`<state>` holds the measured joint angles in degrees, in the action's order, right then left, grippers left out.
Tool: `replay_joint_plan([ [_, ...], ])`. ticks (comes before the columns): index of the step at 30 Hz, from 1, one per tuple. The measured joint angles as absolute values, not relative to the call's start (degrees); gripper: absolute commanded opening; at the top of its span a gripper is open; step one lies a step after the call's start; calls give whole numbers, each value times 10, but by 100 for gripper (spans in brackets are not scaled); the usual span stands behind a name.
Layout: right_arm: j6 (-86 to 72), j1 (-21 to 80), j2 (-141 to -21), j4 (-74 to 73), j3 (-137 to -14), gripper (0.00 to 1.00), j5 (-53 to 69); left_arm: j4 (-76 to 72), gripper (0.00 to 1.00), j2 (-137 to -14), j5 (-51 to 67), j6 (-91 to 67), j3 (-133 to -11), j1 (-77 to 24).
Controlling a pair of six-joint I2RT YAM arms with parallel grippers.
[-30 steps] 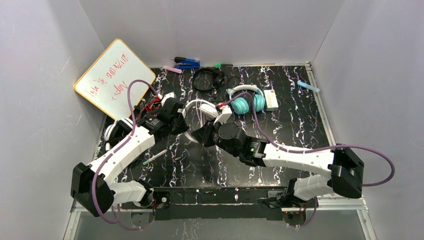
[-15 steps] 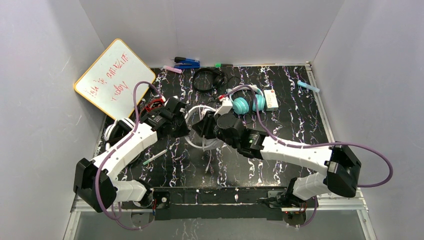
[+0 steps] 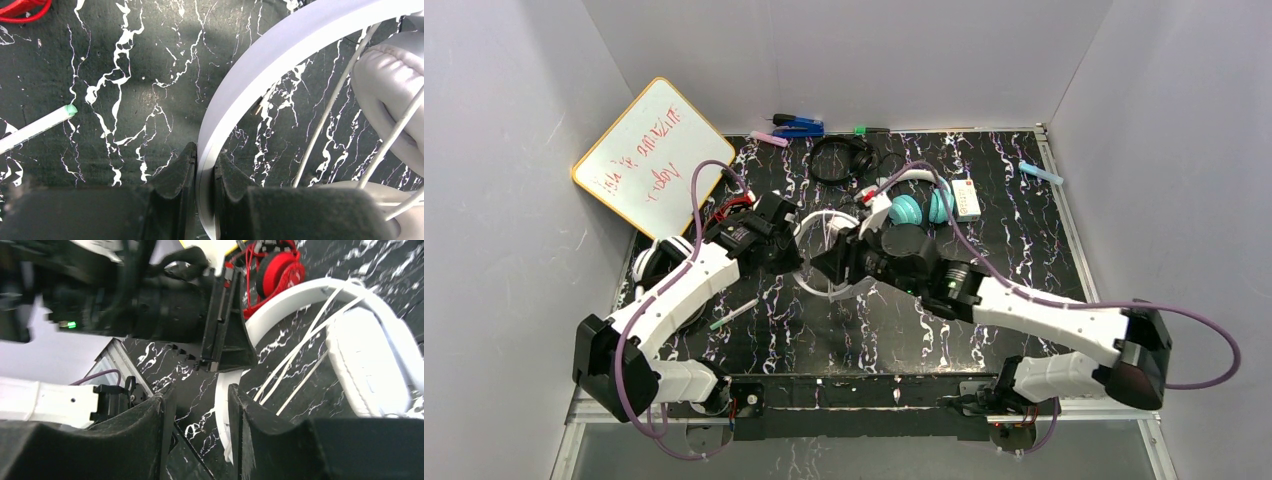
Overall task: Wrap the headphones
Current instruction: Wrap the headphones cable around the headphones.
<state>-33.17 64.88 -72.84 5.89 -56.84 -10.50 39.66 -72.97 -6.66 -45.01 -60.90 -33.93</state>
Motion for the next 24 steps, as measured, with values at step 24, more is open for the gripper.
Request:
replay_joint_plan([
  [24, -308, 352, -596, -56, -374, 62, -9, 431, 0, -721, -72, -439, -653, -339],
])
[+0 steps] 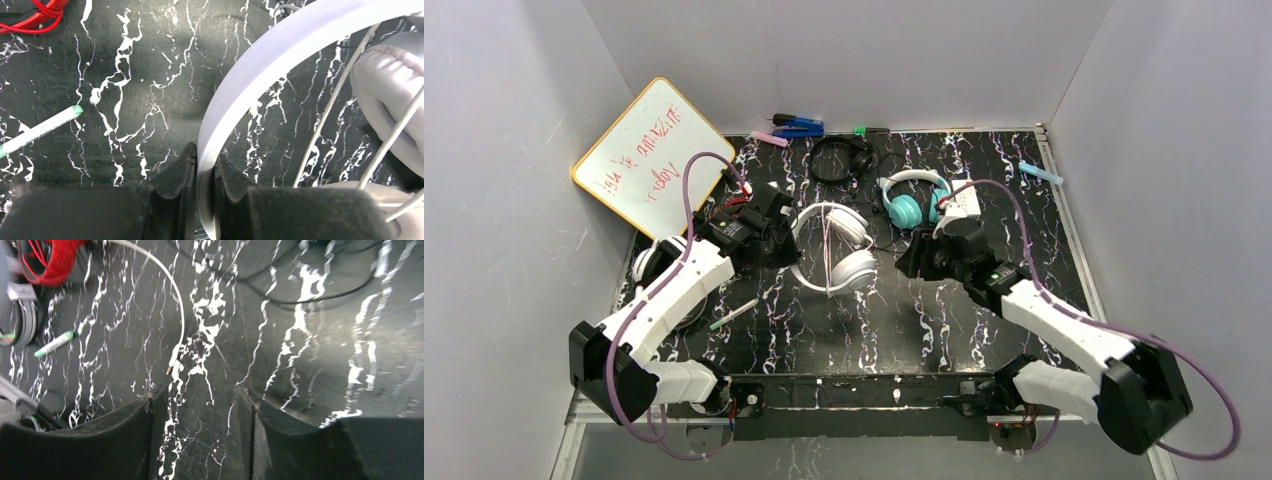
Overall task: Wrap the headphones
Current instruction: Wrap the headphones cable around the headphones.
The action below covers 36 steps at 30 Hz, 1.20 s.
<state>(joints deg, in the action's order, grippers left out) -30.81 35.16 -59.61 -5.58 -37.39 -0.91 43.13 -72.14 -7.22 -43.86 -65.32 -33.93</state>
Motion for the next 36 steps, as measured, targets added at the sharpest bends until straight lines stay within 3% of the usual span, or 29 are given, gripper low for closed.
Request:
replay_joint_plan([
  [3, -317, 350, -660, -20, -360, 71, 40, 438, 0, -717, -68, -440, -669, -339],
  [7, -318, 350, -723, 54, -361, 76, 95, 442, 0, -709, -63, -442, -689, -339],
  [22, -281, 350, -923, 301, -408, 68, 208, 457, 0, -700, -36, -457, -719, -339],
  [30, -281, 350, -999, 370, -445, 56, 216, 458, 0, -700, -30, -462, -721, -339],
  [32, -282, 350, -1011, 380, -453, 46, 215, 458, 0, -701, -28, -463, -723, -339],
  [34, -284, 350, -1022, 388, -462, 29, 214, 459, 0, -701, -25, -463, -725, -339],
  [36, -283, 350, -1027, 391, -468, 25, 213, 459, 0, -701, -23, -463, -728, -339],
])
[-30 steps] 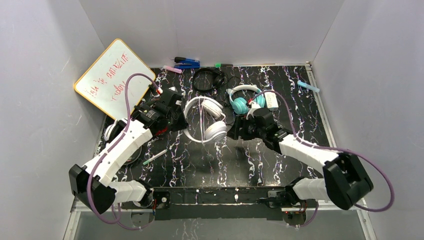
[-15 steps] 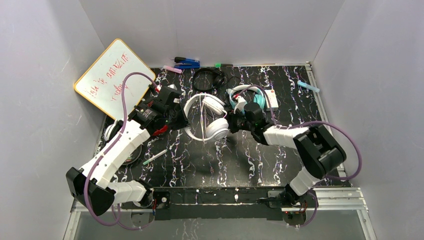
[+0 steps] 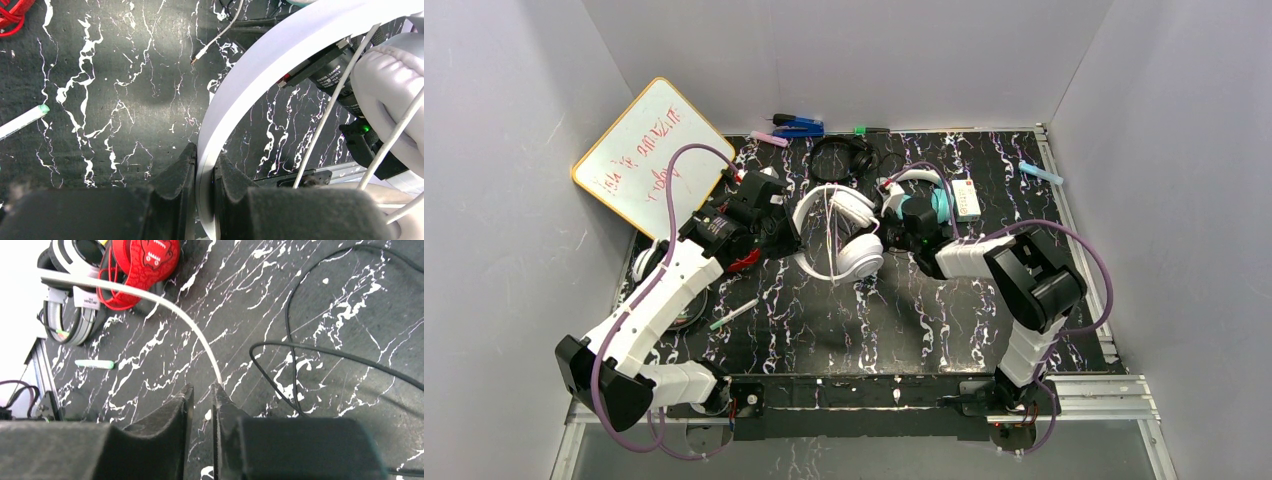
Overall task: Wrap the headphones
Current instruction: Wrap the headphones cable around the headphones.
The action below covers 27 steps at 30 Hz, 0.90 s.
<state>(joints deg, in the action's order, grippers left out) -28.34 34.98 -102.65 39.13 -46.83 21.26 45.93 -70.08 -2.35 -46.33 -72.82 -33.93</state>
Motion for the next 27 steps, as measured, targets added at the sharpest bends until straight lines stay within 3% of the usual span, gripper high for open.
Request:
replay_joint_plan([
  [2, -285, 350, -1029, 393, -476, 26, 212, 459, 0, -701, -23, -464, -730, -339],
  [5, -286, 350, -1033, 401, -484, 38, 211, 459, 0, -701, -22, -466, -730, -339],
  [10, -285, 350, -1039, 404, -490, 39, 209, 459, 0, -701, -19, -472, -730, -339],
  [15, -284, 350, -1045, 399, -499, 48, 196, 460, 0, -701, -19, -476, -731, -339],
  [27, -283, 350, -1011, 400, -455, 50, 198, 459, 0, -701, -17, -476, -731, -339],
])
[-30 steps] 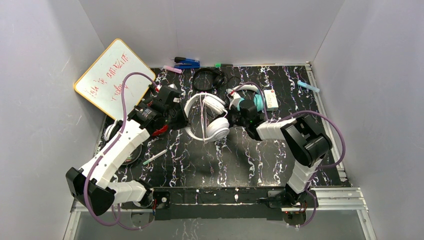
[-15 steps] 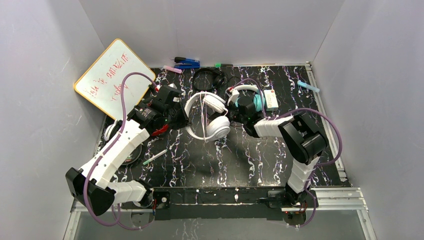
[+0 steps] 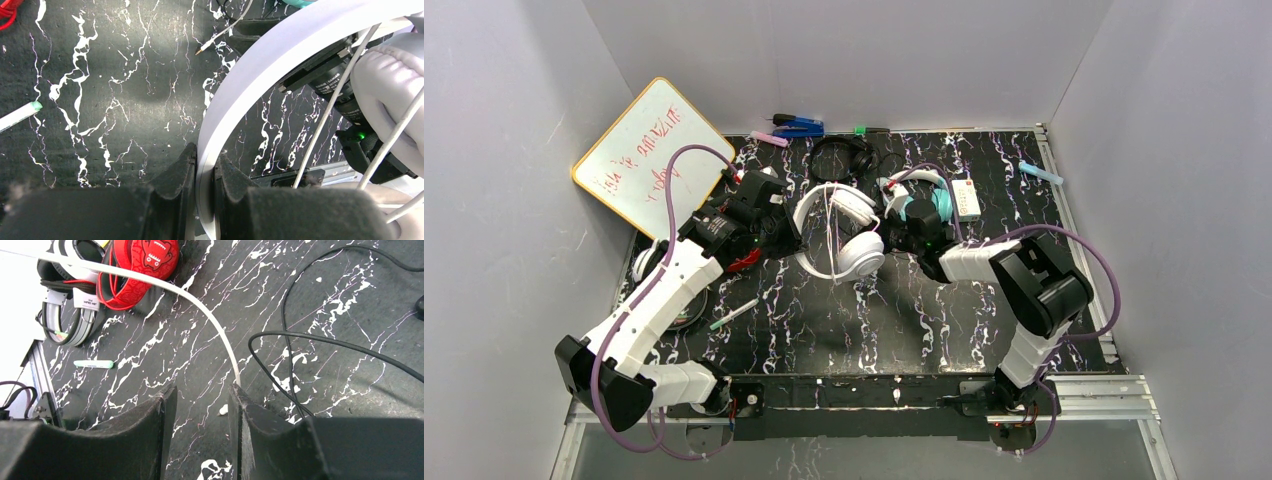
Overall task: Wrap the headphones
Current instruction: Wrap the headphones cable around the headphones.
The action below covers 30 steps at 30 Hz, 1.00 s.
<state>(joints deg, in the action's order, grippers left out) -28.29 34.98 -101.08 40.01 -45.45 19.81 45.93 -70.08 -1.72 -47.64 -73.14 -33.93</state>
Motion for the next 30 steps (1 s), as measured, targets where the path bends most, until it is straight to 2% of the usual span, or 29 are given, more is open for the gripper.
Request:
replay_joint_plan([
  [6, -283, 350, -997, 394, -450, 48, 192, 459, 0, -701, -16, -478, -731, -339],
  [16, -303, 350, -999, 374, -434, 50, 161, 459, 0, -701, -15, -480, -731, -339],
  [23, -307, 362, -1035, 374, -442, 50, 151, 459, 0, -701, -15, -481, -731, -339],
  [28, -311, 370, -1069, 374, -467, 48, 149, 459, 0, -701, -15, -480, -731, -339],
  [30, -313, 372, -1073, 375, -472, 43, 147, 459, 0, -701, -15, -480, -731, -339],
])
